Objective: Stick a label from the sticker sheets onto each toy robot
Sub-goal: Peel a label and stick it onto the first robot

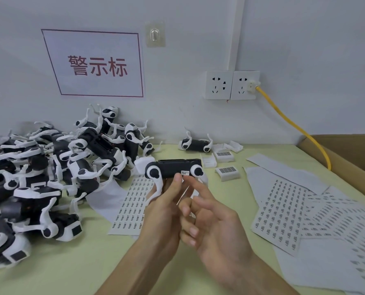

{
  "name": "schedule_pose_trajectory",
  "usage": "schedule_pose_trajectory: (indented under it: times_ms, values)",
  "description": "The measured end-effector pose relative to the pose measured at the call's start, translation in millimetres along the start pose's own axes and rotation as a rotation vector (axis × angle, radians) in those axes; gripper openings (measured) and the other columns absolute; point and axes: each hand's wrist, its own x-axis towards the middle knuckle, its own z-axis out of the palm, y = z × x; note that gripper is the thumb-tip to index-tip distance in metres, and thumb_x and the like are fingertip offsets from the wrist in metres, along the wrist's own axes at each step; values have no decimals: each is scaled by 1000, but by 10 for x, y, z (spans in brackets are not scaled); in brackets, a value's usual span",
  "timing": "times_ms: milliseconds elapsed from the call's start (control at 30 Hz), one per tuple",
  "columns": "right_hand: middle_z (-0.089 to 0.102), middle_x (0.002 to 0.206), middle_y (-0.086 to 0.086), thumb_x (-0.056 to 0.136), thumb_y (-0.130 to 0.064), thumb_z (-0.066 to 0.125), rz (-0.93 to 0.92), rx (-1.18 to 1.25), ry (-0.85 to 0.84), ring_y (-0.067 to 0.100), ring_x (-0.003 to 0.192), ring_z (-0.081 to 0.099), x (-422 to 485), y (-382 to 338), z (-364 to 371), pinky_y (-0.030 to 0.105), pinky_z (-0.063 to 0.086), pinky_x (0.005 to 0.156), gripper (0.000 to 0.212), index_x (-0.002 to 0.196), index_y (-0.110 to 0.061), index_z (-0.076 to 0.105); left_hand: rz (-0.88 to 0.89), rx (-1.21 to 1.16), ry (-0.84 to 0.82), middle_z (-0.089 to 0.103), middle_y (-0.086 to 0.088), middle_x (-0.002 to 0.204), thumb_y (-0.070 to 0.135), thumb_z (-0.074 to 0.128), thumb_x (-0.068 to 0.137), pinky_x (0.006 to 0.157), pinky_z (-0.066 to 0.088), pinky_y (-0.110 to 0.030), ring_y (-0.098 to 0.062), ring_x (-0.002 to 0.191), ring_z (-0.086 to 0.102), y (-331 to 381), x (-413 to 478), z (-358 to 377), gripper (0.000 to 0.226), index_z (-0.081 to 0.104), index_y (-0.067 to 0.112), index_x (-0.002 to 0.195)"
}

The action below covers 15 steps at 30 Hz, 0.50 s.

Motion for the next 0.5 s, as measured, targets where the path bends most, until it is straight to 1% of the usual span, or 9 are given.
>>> schedule_pose_trajectory:
  times_ms: [33, 100, 133, 233, 300, 333, 400, 433, 500]
  values:
    - [49, 73, 4, 72, -20, 64, -4, 2, -1, 13, 50, 34, -1, -1, -1, 25, 29, 45, 59, 130, -24, 66, 2, 10, -4, 72, 7, 122, 53, 65, 89, 29, 37, -21, -19, 33, 50, -5, 6, -9, 48, 76, 14, 116]
    - [50, 73, 4, 71, -20, 65, -8, 8, 1, 13, 50, 34, -2, -2, -1, 26, 29, 45, 59, 130, -23, 66, -1, 14, -11, 57, -3, 119, 53, 66, 88, 29, 35, -21, -20, 30, 46, -18, 19, -19, 40, 82, 21, 104]
    - [50, 73, 4, 71, -20, 65, -8, 11, 1, 13, 50, 35, -3, -3, 0, 26, 30, 45, 59, 130, -22, 66, 2, 12, -11, 52, -3, 121, 53, 66, 88, 30, 35, -20, -20, 30, 46, -23, 22, -22, 36, 83, 23, 99]
    - [50, 73, 4, 72, -20, 65, -4, 13, 5, 14, 50, 34, -4, -4, -1, 26, 29, 46, 58, 130, -21, 66, 17, 0, 6, 52, -6, 119, 52, 69, 84, 30, 35, -20, -20, 29, 45, -29, 28, -24, 34, 83, 23, 96]
    - [50, 73, 4, 73, -20, 64, 2, 10, 11, 13, 51, 34, -4, -6, -1, 27, 28, 48, 58, 131, -20, 65, 19, 0, 24, 54, -9, 114, 50, 71, 83, 29, 34, -20, -20, 28, 45, -25, 25, -27, 39, 80, 18, 102]
    - [50, 73, 4, 74, -20, 63, 4, 9, 14, 13, 51, 34, -4, -8, -1, 27, 28, 48, 58, 132, -20, 64, 25, 2, 34, 56, -13, 106, 49, 72, 82, 29, 33, -20, -20, 28, 45, -23, 24, -26, 44, 77, 14, 109]
    - [49, 73, 4, 74, -20, 63, 6, 11, 20, 13, 51, 33, -5, -7, -2, 27, 28, 49, 58, 132, -19, 64, 36, 3, 67, 52, -16, 76, 48, 74, 78, 29, 33, -19, -21, 27, 45, -23, 30, -25, 60, 69, 9, 123]
    - [49, 73, 4, 74, -21, 64, 7, 14, 23, 13, 51, 34, -6, -6, -1, 27, 28, 49, 58, 132, -19, 64, 41, 1, 80, 48, -11, 63, 48, 75, 77, 30, 33, -18, -21, 27, 44, -26, 33, -27, 64, 67, 9, 127]
    - [50, 73, 4, 74, -21, 65, 9, 25, 25, 13, 50, 34, -9, -2, 2, 27, 29, 48, 57, 131, -19, 65, 49, -6, 87, 42, -4, 50, 47, 76, 74, 31, 33, -18, -21, 27, 44, -36, 43, -34, 67, 65, 9, 128]
